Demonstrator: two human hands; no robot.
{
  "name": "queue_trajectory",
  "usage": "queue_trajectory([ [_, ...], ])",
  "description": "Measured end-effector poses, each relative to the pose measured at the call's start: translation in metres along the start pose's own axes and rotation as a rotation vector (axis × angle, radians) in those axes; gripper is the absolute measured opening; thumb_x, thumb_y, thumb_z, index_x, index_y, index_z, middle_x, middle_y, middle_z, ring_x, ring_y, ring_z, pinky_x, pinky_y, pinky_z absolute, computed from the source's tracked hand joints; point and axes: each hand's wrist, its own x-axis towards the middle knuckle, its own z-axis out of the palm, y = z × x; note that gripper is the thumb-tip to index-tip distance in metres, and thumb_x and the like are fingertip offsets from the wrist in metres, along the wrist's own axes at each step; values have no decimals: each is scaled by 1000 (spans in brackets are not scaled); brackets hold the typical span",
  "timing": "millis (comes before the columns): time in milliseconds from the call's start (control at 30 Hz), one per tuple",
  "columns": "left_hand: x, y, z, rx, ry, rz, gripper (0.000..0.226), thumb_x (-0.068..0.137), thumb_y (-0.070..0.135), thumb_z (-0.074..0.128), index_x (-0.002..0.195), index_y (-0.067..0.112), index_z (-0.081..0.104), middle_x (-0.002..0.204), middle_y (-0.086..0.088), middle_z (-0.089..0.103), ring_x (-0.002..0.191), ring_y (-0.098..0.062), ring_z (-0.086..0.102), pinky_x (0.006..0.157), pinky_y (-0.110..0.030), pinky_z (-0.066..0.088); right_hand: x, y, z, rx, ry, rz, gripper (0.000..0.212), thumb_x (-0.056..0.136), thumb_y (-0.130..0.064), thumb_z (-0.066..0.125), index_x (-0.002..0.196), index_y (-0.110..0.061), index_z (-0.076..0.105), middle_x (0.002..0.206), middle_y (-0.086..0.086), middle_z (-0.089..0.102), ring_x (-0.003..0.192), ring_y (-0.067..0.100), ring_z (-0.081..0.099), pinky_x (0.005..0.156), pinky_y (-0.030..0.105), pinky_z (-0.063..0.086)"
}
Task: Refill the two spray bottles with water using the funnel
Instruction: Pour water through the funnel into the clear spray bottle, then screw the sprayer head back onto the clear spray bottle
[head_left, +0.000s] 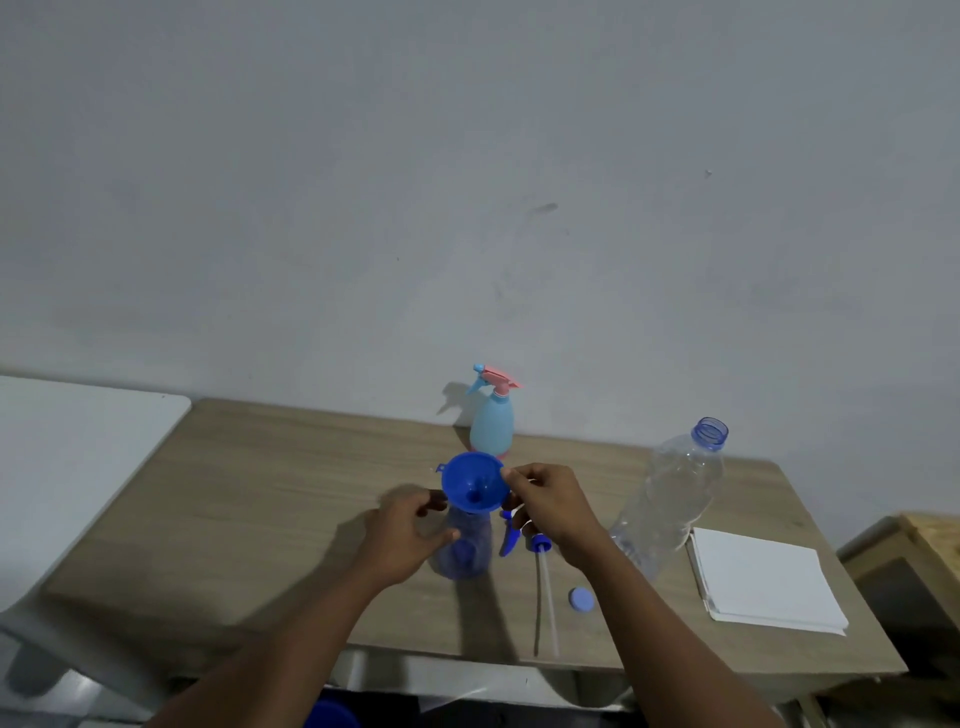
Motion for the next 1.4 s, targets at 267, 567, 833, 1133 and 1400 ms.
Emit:
queue_trajectory([
  [267, 13, -1, 10, 14, -53, -6, 49, 74, 32, 85, 118, 24, 64, 108, 6, 64, 99, -10, 59, 75, -19, 40, 3, -4, 1, -28, -16, 23, 17, 98, -15, 59, 94, -5, 71, 73, 11, 72, 54, 17, 65, 52, 25, 55],
  [567, 20, -8, 18, -99, -118, 57, 49, 82, 8, 78, 127, 15, 62, 104, 23, 60, 90, 33, 50, 77, 6, 34, 5, 3, -22, 168, 183, 19, 13, 91, 0, 58, 85, 7, 66, 64, 17, 66, 43, 17, 55, 44, 27, 47],
  [833, 26, -29, 0, -139, -33, 42, 55, 79, 21, 83, 129, 25, 62, 116, 3, 70, 105, -16, 65, 92, -30, 50, -2, 88, -26, -150, 245, 52, 13, 95, -4, 57, 82, -7, 59, 68, 12, 68, 53, 20, 65, 53, 38, 54],
  [1133, 24, -39, -8, -96, -18, 6, 54, 82, 19, 81, 132, 22, 60, 116, 3, 67, 105, -17, 61, 76, -14, 44, -22, 132, 14, -509, 171, -59, 15, 98, -13, 50, 89, -17, 61, 87, -11, 51, 76, 10, 49, 72, 29, 45],
  [1400, 23, -38, -6, -59, -31, -19, 53, 86, 22, 77, 135, 24, 57, 113, 7, 63, 106, -12, 58, 69, -4, 36, -29, 164, 21, -958, 104, -241, 7, 87, -23, 69, 87, -30, 70, 90, -12, 61, 84, 13, 54, 70, 31, 38],
])
